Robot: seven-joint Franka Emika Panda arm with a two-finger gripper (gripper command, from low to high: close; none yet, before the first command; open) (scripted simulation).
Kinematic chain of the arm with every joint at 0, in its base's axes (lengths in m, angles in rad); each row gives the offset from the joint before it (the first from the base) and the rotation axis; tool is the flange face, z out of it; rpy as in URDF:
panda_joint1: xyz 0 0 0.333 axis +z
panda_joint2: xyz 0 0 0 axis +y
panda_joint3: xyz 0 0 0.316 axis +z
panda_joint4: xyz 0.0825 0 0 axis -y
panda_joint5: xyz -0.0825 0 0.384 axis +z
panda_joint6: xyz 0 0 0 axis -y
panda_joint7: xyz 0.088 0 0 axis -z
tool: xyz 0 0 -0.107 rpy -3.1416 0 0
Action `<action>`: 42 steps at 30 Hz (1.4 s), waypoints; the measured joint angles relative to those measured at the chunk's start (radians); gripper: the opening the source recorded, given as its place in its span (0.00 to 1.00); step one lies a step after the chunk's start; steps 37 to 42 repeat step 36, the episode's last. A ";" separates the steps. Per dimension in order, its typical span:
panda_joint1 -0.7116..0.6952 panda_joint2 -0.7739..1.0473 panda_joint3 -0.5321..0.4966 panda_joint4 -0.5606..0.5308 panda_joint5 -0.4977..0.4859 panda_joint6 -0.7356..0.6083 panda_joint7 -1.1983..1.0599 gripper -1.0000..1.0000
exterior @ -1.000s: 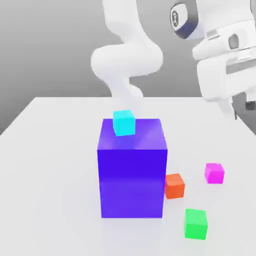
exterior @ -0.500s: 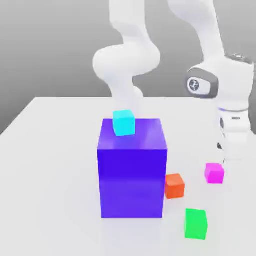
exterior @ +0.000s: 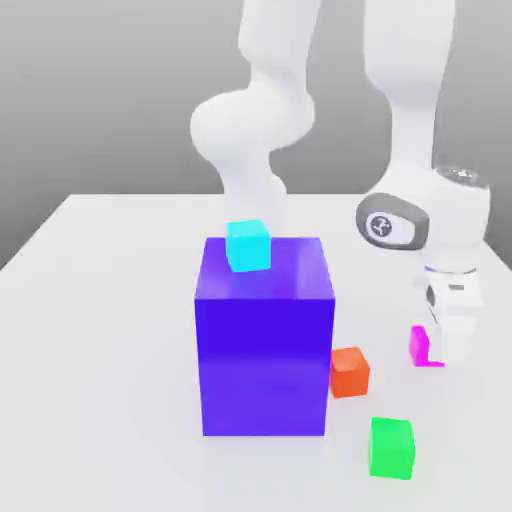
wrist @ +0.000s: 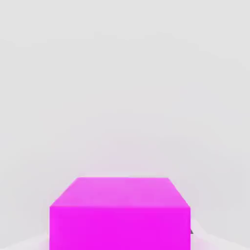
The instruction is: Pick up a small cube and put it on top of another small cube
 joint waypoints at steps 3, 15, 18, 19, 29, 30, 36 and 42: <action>-0.038 -0.103 0.055 -0.020 0.068 -0.082 -0.051 0.00; -0.194 -0.191 0.003 0.083 0.149 -0.274 -0.046 0.00; -0.243 -0.183 -0.020 0.125 0.151 -0.308 -0.027 0.00; -0.260 -0.180 -0.027 0.140 0.152 -0.320 -0.020 0.00; -0.401 -0.122 -0.092 0.271 0.173 -0.394 0.027 0.00; -0.402 -0.091 -0.091 0.275 0.175 -0.368 0.026 0.00; -0.406 0.010 -0.086 0.283 0.183 -0.274 0.021 1.00; -0.406 0.010 -0.086 0.283 0.183 -0.274 0.021 1.00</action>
